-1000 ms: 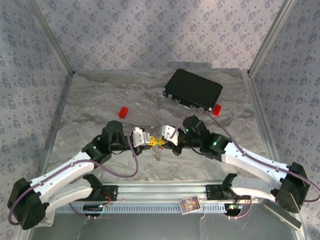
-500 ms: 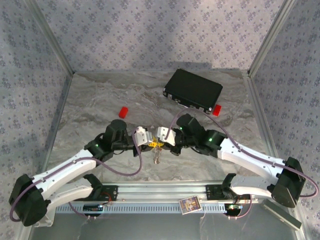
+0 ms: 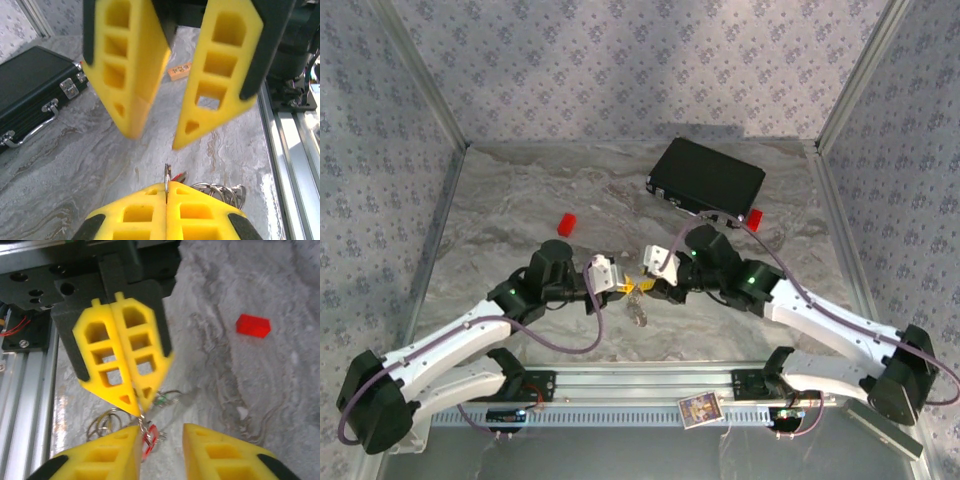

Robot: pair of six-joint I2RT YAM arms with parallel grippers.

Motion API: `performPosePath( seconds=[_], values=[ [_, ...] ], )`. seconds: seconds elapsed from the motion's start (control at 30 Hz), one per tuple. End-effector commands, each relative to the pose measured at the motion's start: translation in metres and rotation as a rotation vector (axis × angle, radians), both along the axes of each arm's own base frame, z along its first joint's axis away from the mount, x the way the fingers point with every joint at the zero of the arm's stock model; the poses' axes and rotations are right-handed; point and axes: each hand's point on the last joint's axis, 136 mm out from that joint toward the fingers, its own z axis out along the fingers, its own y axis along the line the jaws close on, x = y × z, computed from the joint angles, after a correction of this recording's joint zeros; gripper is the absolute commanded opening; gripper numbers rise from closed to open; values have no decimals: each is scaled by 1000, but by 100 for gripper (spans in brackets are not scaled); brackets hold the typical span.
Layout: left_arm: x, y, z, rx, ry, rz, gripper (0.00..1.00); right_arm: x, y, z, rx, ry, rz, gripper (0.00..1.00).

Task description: Put the keys on the keyring

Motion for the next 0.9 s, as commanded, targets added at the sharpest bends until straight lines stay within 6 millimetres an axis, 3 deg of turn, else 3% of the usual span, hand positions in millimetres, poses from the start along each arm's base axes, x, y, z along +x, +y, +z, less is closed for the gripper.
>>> performPosePath(
  seconds=[0.0, 0.3, 0.57, 0.87],
  values=[
    [-2, -2, 21, -109, -47, -3, 0, -4, 1, 3, 83, 62, -13, 31],
    [-3, 0, 20, -160, -46, 13, 0, -9, 2, -28, 52, 154, -39, 34],
    [-4, 0, 21, -172, -40, 14, 0, -15, 11, -30, 53, 153, 8, 34],
    [-1, -2, 26, -233, -17, 36, 0, -9, 10, -46, -2, 144, -27, 36]
  ],
)
